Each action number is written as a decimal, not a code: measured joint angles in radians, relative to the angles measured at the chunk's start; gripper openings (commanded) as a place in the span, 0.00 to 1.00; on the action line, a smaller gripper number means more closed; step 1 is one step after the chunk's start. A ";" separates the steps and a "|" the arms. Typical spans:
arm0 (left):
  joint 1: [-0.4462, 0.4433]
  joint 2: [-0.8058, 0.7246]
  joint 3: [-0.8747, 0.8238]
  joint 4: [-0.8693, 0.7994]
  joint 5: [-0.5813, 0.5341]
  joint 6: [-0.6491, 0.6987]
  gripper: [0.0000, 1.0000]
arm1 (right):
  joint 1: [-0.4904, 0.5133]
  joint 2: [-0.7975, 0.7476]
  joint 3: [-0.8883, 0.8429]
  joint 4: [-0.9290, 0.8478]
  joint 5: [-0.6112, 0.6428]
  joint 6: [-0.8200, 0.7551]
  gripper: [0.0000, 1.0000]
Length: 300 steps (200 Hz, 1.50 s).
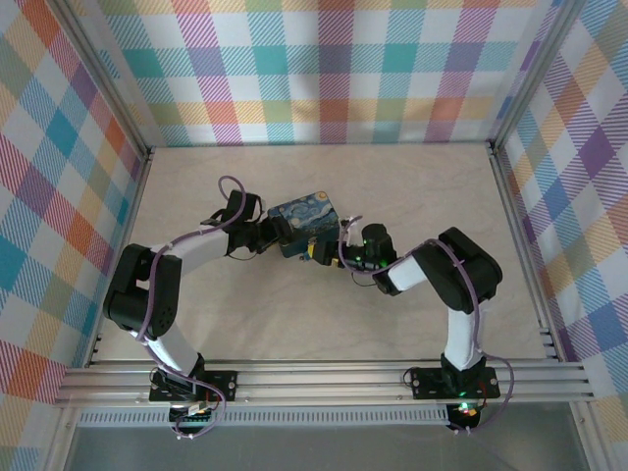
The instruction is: Unlock the padlock with the key
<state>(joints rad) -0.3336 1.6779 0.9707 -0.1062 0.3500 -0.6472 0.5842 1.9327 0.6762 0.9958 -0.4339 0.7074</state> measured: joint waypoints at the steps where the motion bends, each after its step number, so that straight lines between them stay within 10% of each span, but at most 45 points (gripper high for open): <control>1: 0.000 0.000 0.000 0.000 0.000 0.000 0.55 | 0.000 0.002 0.001 0.000 0.000 0.000 0.78; 204: 0.000 -0.005 -0.006 0.002 -0.003 -0.016 0.55 | 0.007 0.133 0.076 0.105 -0.050 0.017 0.59; 300: 0.000 -0.005 -0.006 0.001 -0.003 -0.016 0.55 | 0.007 0.152 0.071 0.128 -0.027 0.010 0.30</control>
<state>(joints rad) -0.3336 1.6730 0.9646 -0.1055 0.3473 -0.6628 0.5915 2.0846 0.7467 1.1240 -0.4610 0.7177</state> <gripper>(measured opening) 0.548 0.337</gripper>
